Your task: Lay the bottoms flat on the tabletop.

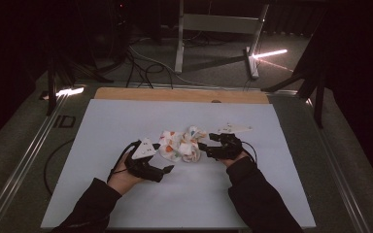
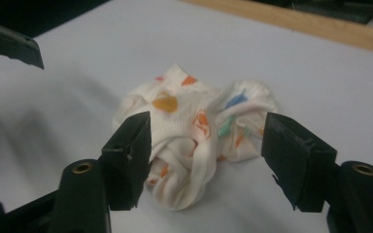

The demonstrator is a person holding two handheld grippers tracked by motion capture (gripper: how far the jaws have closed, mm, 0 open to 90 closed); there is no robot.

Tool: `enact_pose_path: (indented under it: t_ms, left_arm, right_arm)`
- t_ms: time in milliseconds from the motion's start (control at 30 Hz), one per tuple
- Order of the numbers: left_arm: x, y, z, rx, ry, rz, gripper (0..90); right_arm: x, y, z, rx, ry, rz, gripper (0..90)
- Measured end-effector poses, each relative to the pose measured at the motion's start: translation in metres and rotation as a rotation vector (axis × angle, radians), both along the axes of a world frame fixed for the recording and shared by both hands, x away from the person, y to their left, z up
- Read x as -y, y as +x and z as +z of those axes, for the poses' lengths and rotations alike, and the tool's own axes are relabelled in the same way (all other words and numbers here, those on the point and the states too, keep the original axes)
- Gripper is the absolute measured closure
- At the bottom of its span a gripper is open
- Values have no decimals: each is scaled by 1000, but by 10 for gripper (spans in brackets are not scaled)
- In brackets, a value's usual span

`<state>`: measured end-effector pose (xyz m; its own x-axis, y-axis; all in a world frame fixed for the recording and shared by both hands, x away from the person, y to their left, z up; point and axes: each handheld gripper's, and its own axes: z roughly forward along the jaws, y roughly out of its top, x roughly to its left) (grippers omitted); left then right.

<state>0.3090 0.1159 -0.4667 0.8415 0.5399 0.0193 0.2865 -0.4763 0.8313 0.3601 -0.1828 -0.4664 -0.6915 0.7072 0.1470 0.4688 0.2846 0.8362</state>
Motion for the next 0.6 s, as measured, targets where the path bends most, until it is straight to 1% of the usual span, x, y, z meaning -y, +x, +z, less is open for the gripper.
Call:
enact_pose_path:
  t_ms: [67,133,167,233,267,300,333,367,400,467,567,600]
  left_arm:
    - [3,3,-5,-11,24,2,166]
    - [6,7,-10,-27,30,5,203]
    - [8,8,-12,-33,36,0,241]
    - [12,11,-18,-37,70,1,288]
    - [14,12,-20,-39,87,-3,299]
    - [14,12,-20,-39,87,-3,305]
    - [19,14,-26,-46,119,3,328]
    - [21,15,-29,-54,124,6,331]
    - [22,16,-32,-62,138,14,335]
    - [25,18,-36,-71,142,17,364]
    - [30,21,-41,-79,160,14,398]
    - [31,23,-43,-78,166,19,411]
  right_arm:
    - [-3,2,-4,-6,-15,-6,396]
    - [-5,4,-8,-21,-12,-8,420]
    - [-7,5,-10,-25,-16,-10,448]
    - [-10,7,-14,-32,-31,-5,477]
    - [-12,8,-17,-34,-38,-3,516]
    - [-13,9,-19,-36,-59,-8,530]
    - [-15,10,-22,-39,-78,-7,543]
    - [-16,11,-23,-49,-77,-11,554]
    - [-16,12,-25,-52,-86,-22,563]
    - [-17,14,-28,-71,-74,-29,579]
    - [-19,16,-34,-96,-91,-28,588]
    - [-19,17,-36,-99,-101,-24,612]
